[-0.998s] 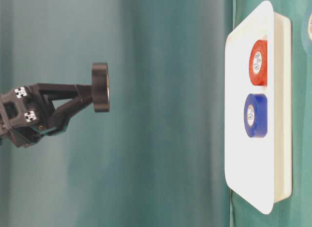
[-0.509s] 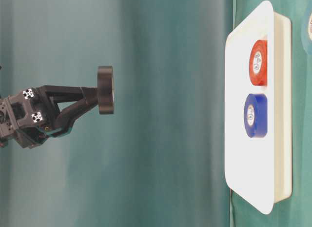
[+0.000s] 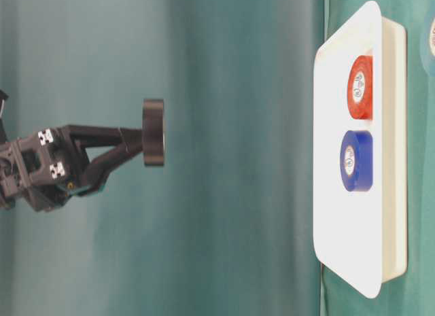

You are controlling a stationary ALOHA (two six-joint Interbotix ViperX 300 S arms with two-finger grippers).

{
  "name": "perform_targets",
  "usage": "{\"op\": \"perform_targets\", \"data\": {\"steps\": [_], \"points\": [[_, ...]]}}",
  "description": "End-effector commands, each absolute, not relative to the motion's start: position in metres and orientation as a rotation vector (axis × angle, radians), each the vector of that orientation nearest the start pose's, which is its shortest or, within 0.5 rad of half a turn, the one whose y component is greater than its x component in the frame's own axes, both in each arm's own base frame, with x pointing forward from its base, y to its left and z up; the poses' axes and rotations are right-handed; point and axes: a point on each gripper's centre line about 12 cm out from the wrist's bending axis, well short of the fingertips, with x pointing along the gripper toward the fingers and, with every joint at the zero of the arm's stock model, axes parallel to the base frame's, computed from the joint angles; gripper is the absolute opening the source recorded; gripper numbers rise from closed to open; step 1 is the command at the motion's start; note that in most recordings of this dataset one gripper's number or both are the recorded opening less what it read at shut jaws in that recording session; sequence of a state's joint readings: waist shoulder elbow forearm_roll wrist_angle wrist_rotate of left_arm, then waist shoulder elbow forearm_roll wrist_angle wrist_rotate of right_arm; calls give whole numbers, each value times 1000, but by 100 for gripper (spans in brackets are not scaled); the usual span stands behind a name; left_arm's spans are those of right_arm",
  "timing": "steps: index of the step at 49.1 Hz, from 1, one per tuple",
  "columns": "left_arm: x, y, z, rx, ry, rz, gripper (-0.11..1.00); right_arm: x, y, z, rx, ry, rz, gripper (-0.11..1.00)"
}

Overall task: Pick up the tape from a random location and place it into the white case.
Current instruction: 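Lift the black tape and carry it to the tray's left side, then lower the black tape into the tray and open the left gripper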

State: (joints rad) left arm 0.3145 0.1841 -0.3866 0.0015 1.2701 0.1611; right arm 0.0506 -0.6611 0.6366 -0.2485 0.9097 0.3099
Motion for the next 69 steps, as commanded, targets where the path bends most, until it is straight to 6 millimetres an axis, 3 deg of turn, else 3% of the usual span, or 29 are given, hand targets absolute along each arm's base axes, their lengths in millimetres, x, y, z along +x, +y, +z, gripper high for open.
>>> {"op": "perform_targets", "data": {"steps": [1, 25, 47, 62, 69], "points": [[423, 145, 394, -18, 1020, 222, 18, 239, -11, 324, 37, 835, -203, 90], [377, 145, 368, -46, 1022, 257, 18, 239, -14, 324, 35, 836, -213, 90], [378, 146, 360, -43, 1010, 259, 18, 239, -15, 325, 37, 832, -215, 90], [376, 148, 316, -53, 1040, 260, 18, 239, -15, 324, 37, 832, -215, 90], [374, 150, 286, -60, 1052, 265, 18, 239, -15, 324, 37, 834, -215, 90]]}}
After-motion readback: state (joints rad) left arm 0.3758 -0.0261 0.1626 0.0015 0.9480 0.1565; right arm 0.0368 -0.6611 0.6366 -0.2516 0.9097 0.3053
